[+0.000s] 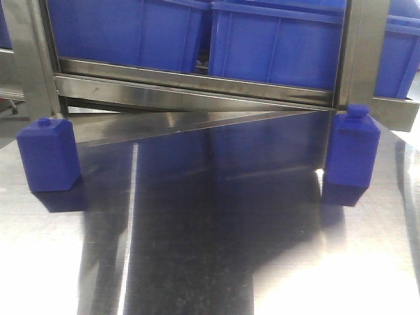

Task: Pick and sort blue part to right shelf
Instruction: 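Lower the left gripper toward the blue block nearest the left arm, then close the left gripper on the blue block and lift it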

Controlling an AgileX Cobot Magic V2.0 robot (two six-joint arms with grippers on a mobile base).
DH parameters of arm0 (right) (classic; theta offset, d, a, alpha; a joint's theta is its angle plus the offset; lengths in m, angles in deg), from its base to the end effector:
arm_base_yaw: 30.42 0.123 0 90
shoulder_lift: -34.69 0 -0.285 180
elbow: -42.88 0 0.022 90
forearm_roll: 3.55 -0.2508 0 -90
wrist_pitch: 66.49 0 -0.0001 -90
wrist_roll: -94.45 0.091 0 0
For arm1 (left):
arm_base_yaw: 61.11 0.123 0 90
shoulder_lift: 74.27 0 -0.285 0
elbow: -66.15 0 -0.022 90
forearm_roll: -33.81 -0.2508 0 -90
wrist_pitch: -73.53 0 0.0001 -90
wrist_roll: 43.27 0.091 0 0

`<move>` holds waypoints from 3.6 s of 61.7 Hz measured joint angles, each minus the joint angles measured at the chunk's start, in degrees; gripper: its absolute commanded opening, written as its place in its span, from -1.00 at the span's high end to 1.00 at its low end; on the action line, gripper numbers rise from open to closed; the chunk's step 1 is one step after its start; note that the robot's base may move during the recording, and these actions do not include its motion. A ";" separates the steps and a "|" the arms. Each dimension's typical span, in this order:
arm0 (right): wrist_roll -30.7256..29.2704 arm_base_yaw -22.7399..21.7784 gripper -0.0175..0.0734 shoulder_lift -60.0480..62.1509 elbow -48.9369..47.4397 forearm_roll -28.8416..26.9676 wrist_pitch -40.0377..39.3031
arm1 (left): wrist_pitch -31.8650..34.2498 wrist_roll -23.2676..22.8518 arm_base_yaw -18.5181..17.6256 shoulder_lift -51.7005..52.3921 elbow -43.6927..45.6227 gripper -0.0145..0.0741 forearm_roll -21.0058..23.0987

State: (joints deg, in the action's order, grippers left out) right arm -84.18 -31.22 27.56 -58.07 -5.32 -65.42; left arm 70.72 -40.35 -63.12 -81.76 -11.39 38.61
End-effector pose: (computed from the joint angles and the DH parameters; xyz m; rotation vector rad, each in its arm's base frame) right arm 0.0569 -0.0007 0.2013 0.0519 1.5220 0.0331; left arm 0.0563 -0.0024 0.2071 0.0051 1.5332 -0.0571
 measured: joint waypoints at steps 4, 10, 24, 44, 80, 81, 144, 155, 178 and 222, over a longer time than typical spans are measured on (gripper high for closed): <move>0.00 0.00 0.54 0.00 0.00 0.00 0.00 | 0.00 0.00 0.00 0.00 0.00 0.39 0.00; 0.00 0.00 0.54 0.00 0.00 0.00 0.00 | 0.00 0.00 0.00 0.00 0.00 0.39 0.00; 0.00 0.00 0.54 0.00 0.00 0.00 0.00 | 0.00 0.00 0.00 0.00 0.00 0.39 0.00; 0.00 0.00 0.54 0.00 0.00 0.00 0.00 | 3.76 0.00 0.00 0.00 0.00 0.39 0.61; 0.00 0.00 0.54 0.00 0.00 0.00 0.00 | -29.42 0.00 0.00 -20.77 36.06 -0.46 6.02; 0.00 0.00 0.54 0.00 0.00 0.00 0.00 | -30.08 0.00 0.00 -21.71 36.62 -0.49 6.40; 0.00 0.00 0.54 0.00 0.00 0.00 0.00 | -58.60 -11.89 -11.31 -86.61 78.17 -0.82 7.13; 0.00 0.00 0.54 0.00 0.00 0.00 0.00 | -60.26 -16.68 -13.12 -93.50 78.59 -0.82 1.92; 0.00 0.00 0.54 0.00 0.00 0.00 0.00 | -58.51 -17.55 -14.26 -101.77 79.03 -0.82 1.67; 0.00 0.00 0.54 0.00 0.00 0.00 0.00 | -57.74 -17.55 -14.26 -105.76 79.74 -0.12 0.74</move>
State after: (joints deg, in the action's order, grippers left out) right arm -84.18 -31.22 27.56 -58.07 -5.32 -65.42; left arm 12.99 -57.90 -77.38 -187.52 68.35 39.35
